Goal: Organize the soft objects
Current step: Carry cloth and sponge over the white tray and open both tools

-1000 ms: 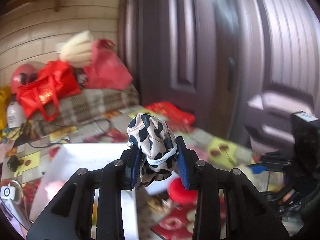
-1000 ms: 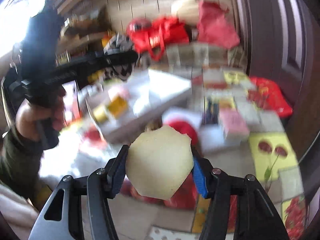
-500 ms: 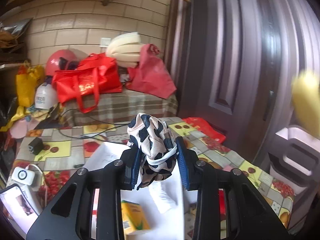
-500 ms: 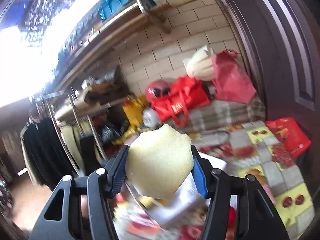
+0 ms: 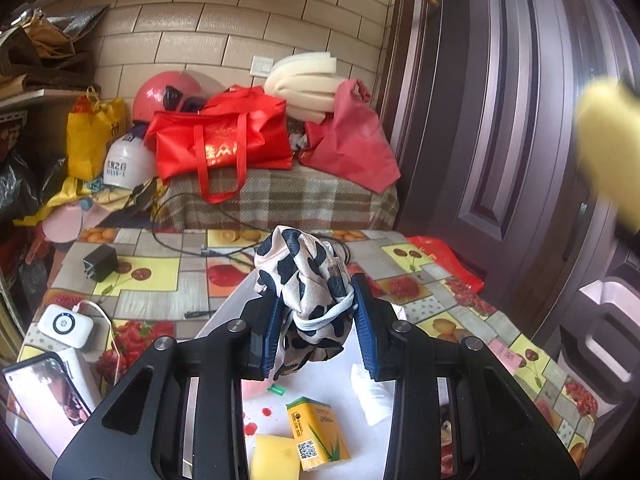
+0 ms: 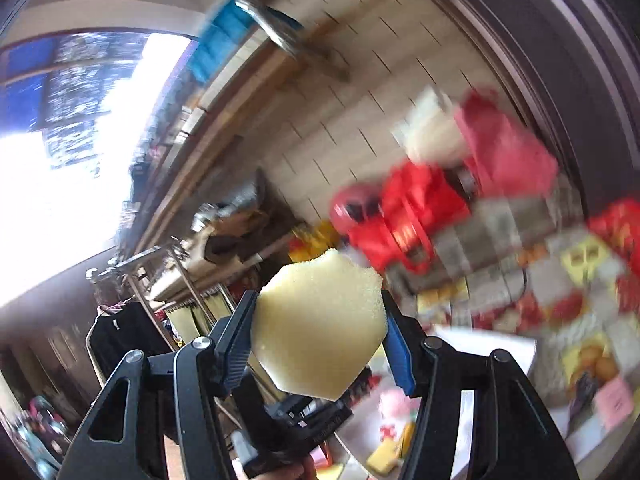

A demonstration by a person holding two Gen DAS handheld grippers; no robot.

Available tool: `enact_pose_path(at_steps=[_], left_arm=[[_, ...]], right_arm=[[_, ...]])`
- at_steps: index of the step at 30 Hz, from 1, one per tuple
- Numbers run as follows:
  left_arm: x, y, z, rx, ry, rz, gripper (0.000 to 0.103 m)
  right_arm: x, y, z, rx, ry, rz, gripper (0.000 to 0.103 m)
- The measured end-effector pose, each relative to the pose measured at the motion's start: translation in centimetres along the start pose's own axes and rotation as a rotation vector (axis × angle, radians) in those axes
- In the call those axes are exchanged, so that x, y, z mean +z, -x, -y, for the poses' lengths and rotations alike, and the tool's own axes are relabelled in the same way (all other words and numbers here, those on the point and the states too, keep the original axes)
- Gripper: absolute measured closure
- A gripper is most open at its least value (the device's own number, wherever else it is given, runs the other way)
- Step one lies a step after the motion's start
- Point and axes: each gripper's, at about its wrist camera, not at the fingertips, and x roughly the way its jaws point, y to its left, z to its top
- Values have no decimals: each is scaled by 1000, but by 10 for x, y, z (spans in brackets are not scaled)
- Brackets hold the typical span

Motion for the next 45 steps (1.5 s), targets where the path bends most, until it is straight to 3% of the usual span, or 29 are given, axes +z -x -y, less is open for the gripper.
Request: enact_pose_path(at_steps=[8,17,45], left_arm=[[-7,-11,-4,38,-2,-30,71],[-10,-12,-3,52,-9,-37,71],[-32,-51,-22,110,29,-171,70]], right_arm=[[-39,-41,59,-115,-137,-108,45],[-57,-59,59,-247,-8,-151,45],[-111,-106,103,-320,-58,-334,42]])
